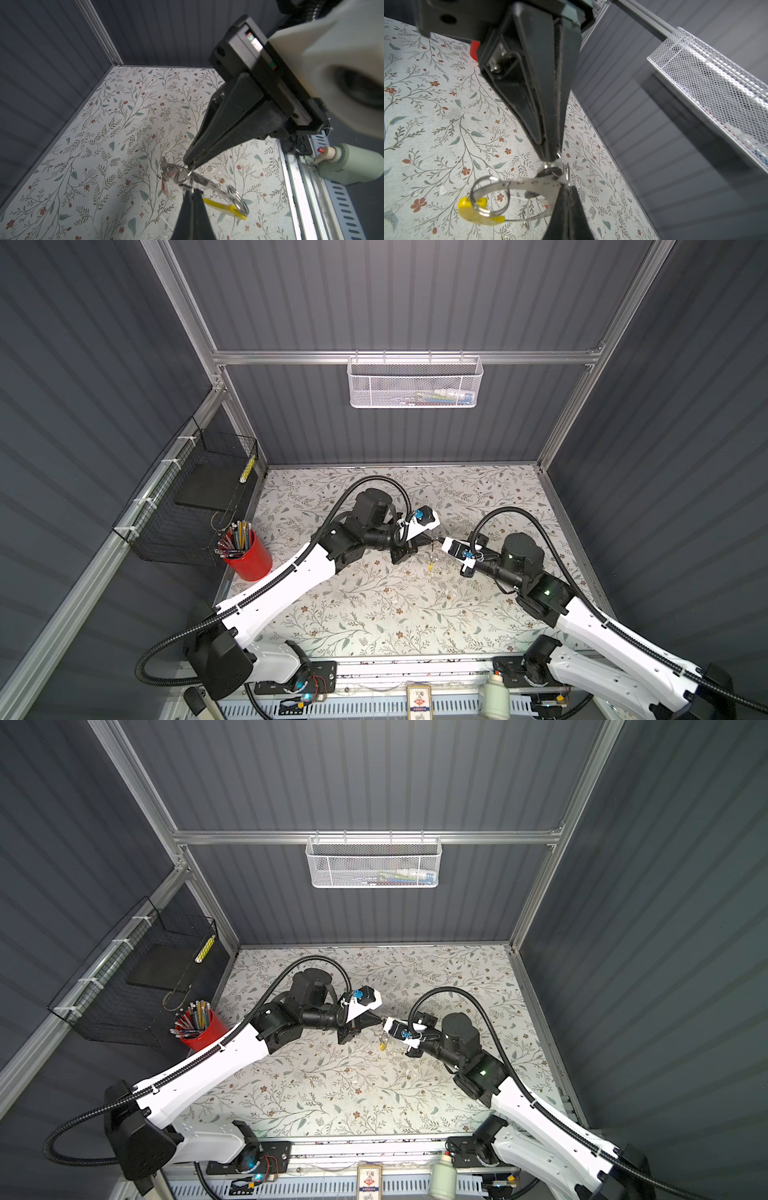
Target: Put the keys on the keyring
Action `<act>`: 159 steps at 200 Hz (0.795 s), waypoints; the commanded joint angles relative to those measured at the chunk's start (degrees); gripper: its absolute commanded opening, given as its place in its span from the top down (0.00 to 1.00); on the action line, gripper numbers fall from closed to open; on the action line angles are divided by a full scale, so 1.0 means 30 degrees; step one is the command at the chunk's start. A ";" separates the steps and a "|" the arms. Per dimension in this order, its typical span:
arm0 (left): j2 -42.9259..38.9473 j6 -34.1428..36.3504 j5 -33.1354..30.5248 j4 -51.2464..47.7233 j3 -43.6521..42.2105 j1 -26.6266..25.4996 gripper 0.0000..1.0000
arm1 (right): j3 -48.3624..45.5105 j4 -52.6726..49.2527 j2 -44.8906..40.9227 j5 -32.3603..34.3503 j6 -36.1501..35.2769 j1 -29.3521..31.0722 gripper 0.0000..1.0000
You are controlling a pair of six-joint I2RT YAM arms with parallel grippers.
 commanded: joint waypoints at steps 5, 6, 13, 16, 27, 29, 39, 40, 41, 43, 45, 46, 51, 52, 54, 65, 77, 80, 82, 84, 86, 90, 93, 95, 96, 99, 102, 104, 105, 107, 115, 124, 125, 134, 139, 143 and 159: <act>-0.0029 0.0024 0.0675 0.0225 0.0557 -0.0172 1.00 | 0.0135 0.0489 -0.0047 0.0051 0.0362 0.0007 1.00; -0.0029 0.0025 0.0686 0.0221 0.0544 -0.0172 1.00 | 0.0127 0.0498 -0.0048 0.0035 0.0377 0.0007 1.00; 0.0000 -0.0011 0.0633 0.0245 0.0508 -0.0168 1.00 | 0.0145 0.0539 -0.0032 0.0013 0.0405 0.0030 1.00; 0.0015 -0.0034 0.0576 0.0272 0.0520 -0.0171 1.00 | 0.0191 0.0515 -0.0065 -0.0033 0.0419 0.0010 1.00; 0.0087 -0.0122 0.0280 0.0205 0.0602 -0.0164 1.00 | 0.0123 0.0606 -0.0147 -0.0335 0.0313 0.0022 1.00; 0.0095 -0.0136 0.0242 0.0177 0.0636 -0.0170 1.00 | 0.0112 0.0635 -0.0161 -0.0384 0.0291 0.0033 1.00; 0.0133 -0.0191 0.0009 0.0159 0.0646 -0.0172 1.00 | 0.0075 0.0661 -0.0217 -0.0524 0.0289 0.0012 1.00; 0.0140 -0.0185 -0.0013 0.0159 0.0661 -0.0172 1.00 | 0.0082 0.0658 -0.0221 -0.0531 0.0296 0.0010 1.00; 0.0129 -0.0212 -0.0039 0.0159 0.0654 -0.0172 1.00 | 0.0085 0.0656 -0.0223 -0.0534 0.0285 0.0008 1.00; 0.0143 -0.0231 -0.0095 0.0159 0.0649 -0.0157 1.00 | 0.0058 0.0633 -0.0239 -0.0537 0.0284 0.0014 1.00; 0.0146 -0.0251 -0.0152 0.0159 0.0655 -0.0168 1.00 | 0.0044 0.0627 -0.0235 -0.0538 0.0276 0.0009 1.00; 0.0147 -0.0259 -0.0167 0.0159 0.0651 -0.0170 1.00 | 0.0033 0.0625 -0.0249 -0.0574 0.0275 0.0022 1.00; 0.0177 -0.0309 -0.0327 0.0159 0.0676 -0.0150 1.00 | 0.0003 0.0652 -0.0275 -0.0595 0.0232 0.0008 1.00; 0.0177 -0.0332 -0.0357 0.0159 0.0691 -0.0161 1.00 | 0.0002 0.0653 -0.0279 -0.0596 0.0238 0.0007 1.00; 0.0191 -0.0371 -0.0394 0.0159 0.0680 -0.0169 1.00 | -0.0025 0.0654 -0.0283 -0.0589 0.0200 0.0007 1.00; 0.0191 -0.0495 -0.0638 0.0144 0.0712 -0.0171 1.00 | -0.0029 0.0527 -0.0340 -0.0637 0.0179 0.0007 1.00; 0.0162 -0.0609 -0.0799 0.0191 0.0691 -0.0168 1.00 | -0.0114 0.0511 -0.0422 -0.0670 0.0114 0.0018 1.00; 0.0149 -0.0632 -0.0841 0.0203 0.0679 -0.0171 1.00 | -0.0131 0.0508 -0.0451 -0.0682 0.0148 0.0008 1.00; 0.0148 -0.0644 -0.0866 0.0199 0.0677 -0.0164 1.00 | -0.0144 0.0519 -0.0472 -0.0684 0.0137 0.0007 1.00; 0.0147 -0.0655 -0.0880 0.0191 0.0677 -0.0163 1.00 | -0.0145 0.0513 -0.0480 -0.0684 0.0132 0.0007 1.00; 0.0147 -0.0664 -0.0891 0.0189 0.0655 -0.0169 1.00 | -0.0168 0.0494 -0.0508 -0.0684 0.0143 0.0021 1.00; 0.0118 -0.0671 -0.0936 0.0188 0.0648 -0.0161 1.00 | -0.0200 0.0507 -0.0559 -0.0699 0.0121 0.0008 1.00; 0.0118 -0.0695 -0.0983 0.0188 0.0647 -0.0167 1.00 | -0.0230 0.0522 -0.0574 -0.0697 0.0101 0.0007 1.00; 0.0103 -0.0704 -0.0990 0.0188 0.0647 -0.0171 1.00 | -0.0233 0.0511 -0.0597 -0.0710 0.0106 0.0014 1.00; 0.0096 -0.0705 -0.0996 0.0188 0.0662 -0.0171 1.00 | -0.0234 0.0509 -0.0603 -0.0713 0.0086 0.0009 1.00; 0.0075 -0.0732 -0.1012 0.0214 0.0653 -0.0164 1.00 | -0.0248 0.0508 -0.0627 -0.0706 0.0095 0.0022 1.00; 0.0050 -0.0791 -0.1029 0.0246 0.0626 -0.0171 1.00 | -0.0258 0.0467 -0.0634 -0.0713 0.0076 0.0009 1.00; 0.0035 -0.0808 -0.1031 0.0283 0.0598 -0.0150 1.00 | -0.0248 0.0422 -0.0635 -0.0714 0.0070 0.0022 1.00; 0.0033 -0.0816 -0.1016 0.0294 0.0579 -0.0161 1.00 | -0.0248 0.0422 -0.0635 -0.0714 0.0070 0.0022 1.00; 0.0009 -0.0837 -0.1027 0.0339 0.0564 -0.0169 1.00 | -0.0237 0.0362 -0.0635 -0.0706 0.0047 0.0010 1.00; -0.0079 -0.0896 -0.1051 0.0494 0.0493 -0.0168 1.00 | -0.0234 0.0206 -0.0635 -0.0707 0.0040 0.0008 1.00; -0.0144 -0.1058 -0.1112 0.0687 0.0428 -0.0170 1.00 | -0.0234 0.0142 -0.0664 -0.0726 0.0040 0.0007 1.00; -0.0159 -0.1073 -0.1115 0.0686 0.0421 -0.0171 1.00 | -0.0234 0.0142 -0.0664 -0.0726 0.0040 0.0007 1.00; -0.0203 -0.1092 -0.1147 0.0750 0.0406 -0.0148 1.00 | -0.0278 0.0163 -0.0693 -0.0768 0.0040 0.0007 1.00; -0.0219 -0.1130 -0.1163 0.0780 0.0406 -0.0167 1.00 | -0.0291 0.0135 -0.0693 -0.0785 0.0040 0.0007 1.00; -0.0233 -0.1169 -0.1149 0.0811 0.0413 -0.0171 1.00 | -0.0292 0.0102 -0.0693 -0.0837 0.0047 0.0009 1.00; -0.0291 -0.1205 -0.1233 0.0813 0.0342 -0.0161 1.00 | -0.0386 0.0230 -0.0811 -0.1002 0.0038 0.0008 1.00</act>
